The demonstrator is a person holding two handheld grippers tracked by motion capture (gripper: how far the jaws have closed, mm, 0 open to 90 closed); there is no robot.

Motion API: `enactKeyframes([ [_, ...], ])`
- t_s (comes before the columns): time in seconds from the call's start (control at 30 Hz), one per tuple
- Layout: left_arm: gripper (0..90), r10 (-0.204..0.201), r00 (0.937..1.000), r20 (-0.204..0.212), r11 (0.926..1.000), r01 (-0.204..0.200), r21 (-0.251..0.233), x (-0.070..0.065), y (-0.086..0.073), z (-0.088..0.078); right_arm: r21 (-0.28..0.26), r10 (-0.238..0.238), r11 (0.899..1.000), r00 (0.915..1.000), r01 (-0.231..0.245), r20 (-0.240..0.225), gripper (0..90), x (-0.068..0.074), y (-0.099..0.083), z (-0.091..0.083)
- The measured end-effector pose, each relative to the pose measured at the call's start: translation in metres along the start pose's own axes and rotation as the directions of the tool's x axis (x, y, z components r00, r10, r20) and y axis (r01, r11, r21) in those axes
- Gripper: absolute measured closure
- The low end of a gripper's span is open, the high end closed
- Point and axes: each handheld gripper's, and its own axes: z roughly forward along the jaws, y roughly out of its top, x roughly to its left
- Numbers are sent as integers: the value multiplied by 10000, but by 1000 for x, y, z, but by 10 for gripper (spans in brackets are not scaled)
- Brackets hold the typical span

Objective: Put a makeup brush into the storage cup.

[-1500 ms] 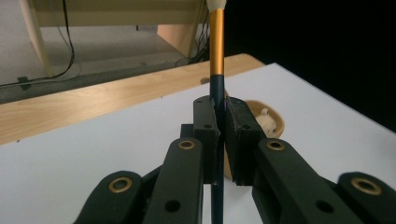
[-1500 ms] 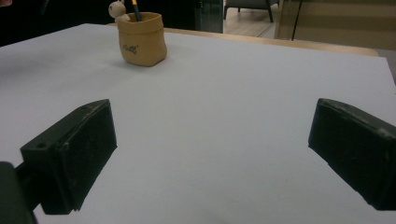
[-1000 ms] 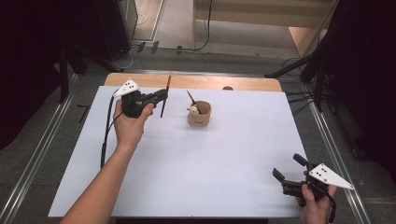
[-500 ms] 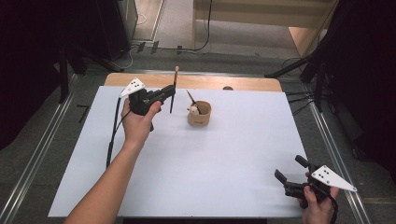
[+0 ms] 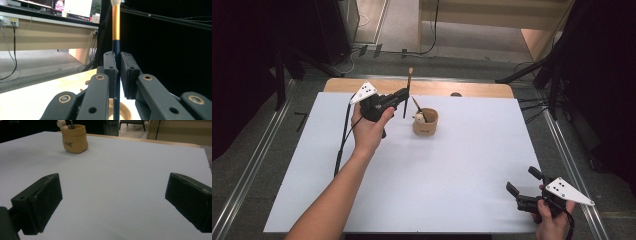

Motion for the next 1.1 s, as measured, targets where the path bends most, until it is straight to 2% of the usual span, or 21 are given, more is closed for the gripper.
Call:
enactKeyframes([
  [0.1, 843, -1, 10000, 9, 9999, 2, -101, -1, 0, 2, -3, 29, 10000, 10000, -29, -24, 16, 0, 1, 1],
  [0.4, 843, 437, 9989, -161, 9987, -441, -236, -5, -3, 9, 68, -75, 9999, 10000, 76, -65, 16, 3, 1, 3],
  [0.73, 842, 246, 9994, 223, 9985, -234, -501, -14, -4, 26, 69, -71, 10000, 10000, 71, 6, 15, 2, 0, 2],
  [0.87, 843, 255, 9994, 247, 9979, -240, -602, -16, -6, 33, 85, -50, 10000, 10000, 50, -8, 16, 2, 0, 1],
  [1.1, 842, -75, 9994, 335, 9981, 95, -609, -18, -15, 44, 65, -49, 10000, 10000, 49, 4, 16, 1, 0, 1],
])
